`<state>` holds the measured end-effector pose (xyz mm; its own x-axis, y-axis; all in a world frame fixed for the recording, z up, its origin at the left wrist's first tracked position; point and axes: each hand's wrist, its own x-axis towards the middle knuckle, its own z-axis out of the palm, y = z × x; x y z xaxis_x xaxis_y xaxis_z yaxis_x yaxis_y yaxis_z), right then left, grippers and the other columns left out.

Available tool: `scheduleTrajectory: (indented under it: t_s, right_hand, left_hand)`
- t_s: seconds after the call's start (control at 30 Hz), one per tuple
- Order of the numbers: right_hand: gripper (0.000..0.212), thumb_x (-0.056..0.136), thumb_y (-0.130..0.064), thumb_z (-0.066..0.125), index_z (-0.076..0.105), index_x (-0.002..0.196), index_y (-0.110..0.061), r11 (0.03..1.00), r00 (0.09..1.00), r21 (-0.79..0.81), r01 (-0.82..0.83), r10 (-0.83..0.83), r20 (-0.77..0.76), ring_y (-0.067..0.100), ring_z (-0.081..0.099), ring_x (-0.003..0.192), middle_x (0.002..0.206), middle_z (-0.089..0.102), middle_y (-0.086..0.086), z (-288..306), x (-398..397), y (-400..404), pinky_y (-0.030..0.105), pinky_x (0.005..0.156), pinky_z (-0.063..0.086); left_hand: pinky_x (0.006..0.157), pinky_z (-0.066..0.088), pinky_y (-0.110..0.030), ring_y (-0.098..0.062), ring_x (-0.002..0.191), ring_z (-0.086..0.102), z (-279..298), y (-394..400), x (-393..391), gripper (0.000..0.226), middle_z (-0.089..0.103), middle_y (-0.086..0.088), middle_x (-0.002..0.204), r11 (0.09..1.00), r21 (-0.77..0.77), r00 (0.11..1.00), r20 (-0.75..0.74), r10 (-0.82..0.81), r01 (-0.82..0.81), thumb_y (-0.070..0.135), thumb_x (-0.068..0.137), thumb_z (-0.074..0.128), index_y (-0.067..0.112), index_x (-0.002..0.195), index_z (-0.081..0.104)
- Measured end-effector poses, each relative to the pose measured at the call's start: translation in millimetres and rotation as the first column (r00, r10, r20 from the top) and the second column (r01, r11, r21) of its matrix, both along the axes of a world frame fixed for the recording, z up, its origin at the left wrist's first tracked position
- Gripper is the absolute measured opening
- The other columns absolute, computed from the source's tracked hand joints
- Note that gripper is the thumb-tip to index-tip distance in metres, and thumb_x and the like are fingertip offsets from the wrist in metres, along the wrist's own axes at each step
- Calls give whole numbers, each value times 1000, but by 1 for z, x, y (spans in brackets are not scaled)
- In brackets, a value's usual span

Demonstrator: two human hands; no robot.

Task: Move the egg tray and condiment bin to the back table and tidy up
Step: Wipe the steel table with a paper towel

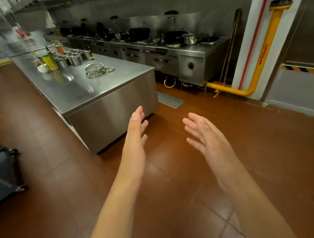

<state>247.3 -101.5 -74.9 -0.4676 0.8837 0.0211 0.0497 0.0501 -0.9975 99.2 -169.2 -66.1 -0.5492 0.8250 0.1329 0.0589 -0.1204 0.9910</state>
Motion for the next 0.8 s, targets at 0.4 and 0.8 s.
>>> scheduleTrajectory:
  t_s: [0.4,0.8]
  right_hand:
    - [77,78,-72,30,40,146,-40,992,999,120,37,-37,-7,5,49,130,147,48,-16,27,-151,199,34,111,39]
    - [82,74,-70,36,42,147,-33,986,983,8,165,-163,-87,14,50,131,145,52,-10,10,-172,404,49,114,37]
  left_hand:
    - [118,29,-42,3,131,45,26,195,-150,72,45,19,148,995,100,1000,-23,-5,7,71,84,28,40,147,38]
    - [118,28,-42,1,133,43,9,415,-173,75,44,17,149,995,37,995,-42,-93,95,72,83,25,37,149,36]
